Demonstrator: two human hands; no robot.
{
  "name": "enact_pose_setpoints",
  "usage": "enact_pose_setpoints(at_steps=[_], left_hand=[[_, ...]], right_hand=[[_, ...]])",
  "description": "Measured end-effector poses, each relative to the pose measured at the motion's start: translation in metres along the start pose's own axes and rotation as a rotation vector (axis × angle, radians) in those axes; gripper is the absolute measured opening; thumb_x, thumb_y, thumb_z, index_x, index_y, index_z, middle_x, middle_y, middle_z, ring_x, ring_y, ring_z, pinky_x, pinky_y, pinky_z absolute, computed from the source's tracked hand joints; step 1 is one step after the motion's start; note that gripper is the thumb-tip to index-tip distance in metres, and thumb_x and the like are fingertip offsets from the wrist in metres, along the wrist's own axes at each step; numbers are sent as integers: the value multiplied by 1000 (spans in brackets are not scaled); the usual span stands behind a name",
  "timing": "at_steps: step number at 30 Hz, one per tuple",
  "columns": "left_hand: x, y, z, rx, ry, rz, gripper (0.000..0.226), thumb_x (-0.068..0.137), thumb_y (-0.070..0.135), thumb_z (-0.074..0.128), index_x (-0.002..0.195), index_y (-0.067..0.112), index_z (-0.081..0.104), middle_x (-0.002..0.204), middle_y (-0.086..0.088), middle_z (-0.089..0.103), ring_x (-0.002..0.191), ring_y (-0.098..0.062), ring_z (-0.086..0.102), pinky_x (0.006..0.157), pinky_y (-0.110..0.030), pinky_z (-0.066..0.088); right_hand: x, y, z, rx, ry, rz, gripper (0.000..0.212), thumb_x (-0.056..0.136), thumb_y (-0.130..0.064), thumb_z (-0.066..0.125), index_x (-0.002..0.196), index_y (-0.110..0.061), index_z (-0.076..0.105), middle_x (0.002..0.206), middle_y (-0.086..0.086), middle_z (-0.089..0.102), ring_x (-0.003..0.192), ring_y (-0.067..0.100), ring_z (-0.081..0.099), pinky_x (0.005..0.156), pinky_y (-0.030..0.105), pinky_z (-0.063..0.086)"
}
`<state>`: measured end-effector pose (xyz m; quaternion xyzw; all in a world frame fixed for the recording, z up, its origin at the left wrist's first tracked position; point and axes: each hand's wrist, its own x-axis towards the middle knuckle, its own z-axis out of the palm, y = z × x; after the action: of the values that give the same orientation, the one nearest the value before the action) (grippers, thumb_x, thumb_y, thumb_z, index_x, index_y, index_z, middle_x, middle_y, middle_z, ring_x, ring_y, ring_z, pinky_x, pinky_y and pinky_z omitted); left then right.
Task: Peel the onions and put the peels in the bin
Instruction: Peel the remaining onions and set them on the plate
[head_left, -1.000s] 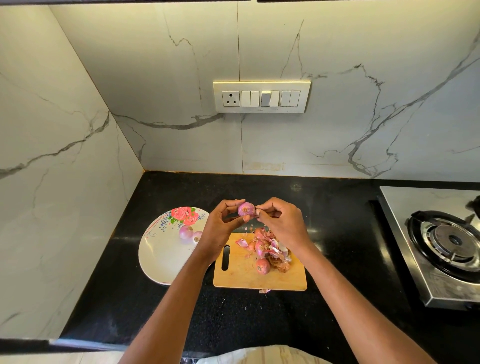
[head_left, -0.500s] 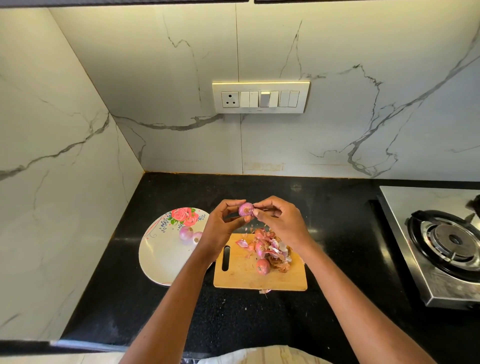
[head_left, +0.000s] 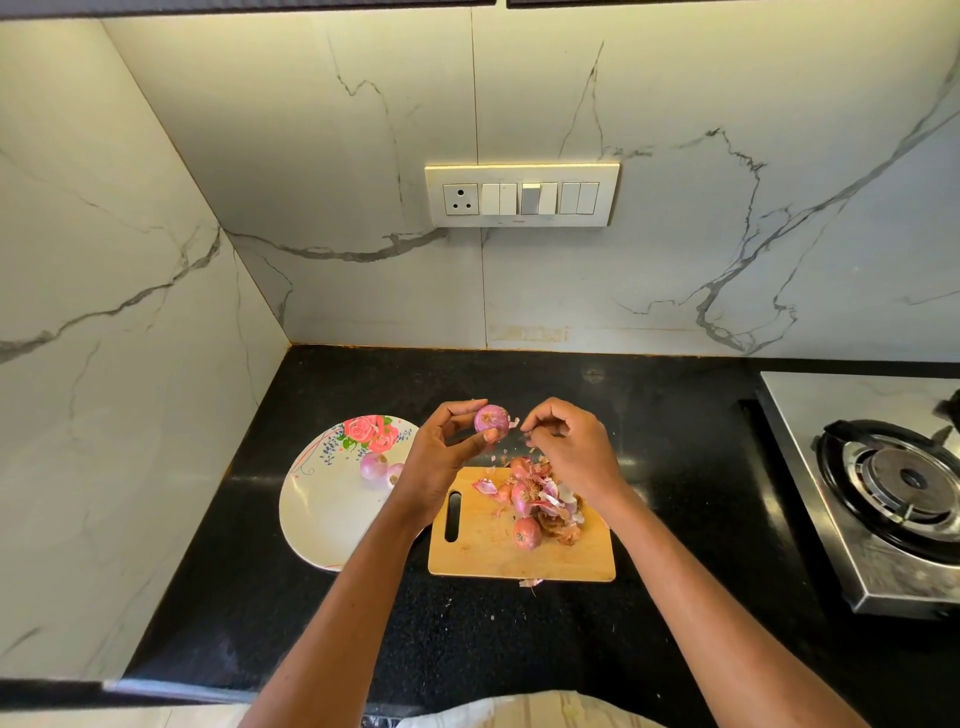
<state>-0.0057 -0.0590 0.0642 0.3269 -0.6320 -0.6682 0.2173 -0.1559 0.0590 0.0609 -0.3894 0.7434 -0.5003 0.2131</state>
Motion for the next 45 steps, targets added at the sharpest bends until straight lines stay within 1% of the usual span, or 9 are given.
enact_pose_setpoints(at_steps=[3, 6, 8, 13, 18, 26, 30, 38, 45], left_hand=[[1, -1, -1, -5, 5, -4, 40, 89, 21, 76, 126, 26, 61, 122, 6, 69, 115, -12, 65, 102, -36, 54], [2, -3, -2, -6, 20, -5, 40, 89, 21, 76, 126, 25, 62, 121, 4, 70, 115, -14, 66, 103, -40, 54], [3, -3, -1, 5, 27, -1, 40, 89, 21, 76, 126, 23, 61, 122, 2, 69, 115, -14, 66, 103, -41, 54], [3, -1, 3, 29, 14, 4, 40, 90, 22, 75, 128, 22, 61, 123, 4, 69, 113, -11, 66, 103, -38, 54], [4, 1, 0, 33, -14, 1, 41, 89, 23, 76, 127, 23, 61, 123, 4, 69, 115, -12, 66, 104, -39, 53], [-2, 3, -3, -6, -49, -3, 40, 90, 21, 73, 127, 27, 60, 123, 7, 69, 115, -9, 66, 104, -36, 53], [0, 3, -5, 13, -12, 1, 41, 90, 21, 74, 129, 24, 60, 123, 5, 69, 115, -11, 66, 104, -37, 53], [4, 1, 3, 51, -30, 15, 42, 89, 21, 75, 128, 22, 60, 125, 1, 69, 116, -13, 66, 104, -38, 54], [1, -3, 0, 59, -24, 4, 42, 90, 21, 74, 130, 22, 60, 126, 1, 68, 116, -13, 65, 105, -39, 53]], right_hand=[[-2, 1, -2, 58, -39, 56, 23, 101, -13, 55, 91, -29, 68, 101, -11, 68, 96, 8, 68, 81, 21, 57], [-2, -2, -1, 87, -85, 90, 14, 102, -39, 55, 103, -31, 67, 105, -15, 68, 102, 6, 66, 81, 18, 54], [1, -3, 0, 96, -82, 65, 21, 96, -52, 59, 105, -34, 67, 104, -19, 69, 103, 6, 67, 87, 25, 58], [2, -8, 4, 163, -20, 12, 17, 87, -32, 78, 103, -27, 73, 97, -16, 73, 95, 1, 68, 80, 18, 57], [3, -9, 3, 241, 21, 22, 18, 87, -17, 79, 102, -24, 70, 96, -9, 74, 92, 6, 71, 78, 21, 59], [6, 2, -4, 65, 51, 87, 11, 97, -21, 68, 102, -31, 68, 97, -14, 72, 88, 3, 71, 79, 17, 58], [5, -8, -3, 46, -10, 16, 14, 93, -29, 72, 107, -32, 69, 103, -23, 68, 95, -13, 64, 77, 4, 49], [1, -11, 2, 85, 101, -30, 24, 87, -23, 79, 107, -26, 67, 95, -17, 74, 92, -4, 70, 77, 11, 54], [1, -16, 7, -31, 39, -77, 28, 88, -19, 78, 105, -27, 58, 89, -17, 69, 85, -5, 67, 71, 8, 53]])
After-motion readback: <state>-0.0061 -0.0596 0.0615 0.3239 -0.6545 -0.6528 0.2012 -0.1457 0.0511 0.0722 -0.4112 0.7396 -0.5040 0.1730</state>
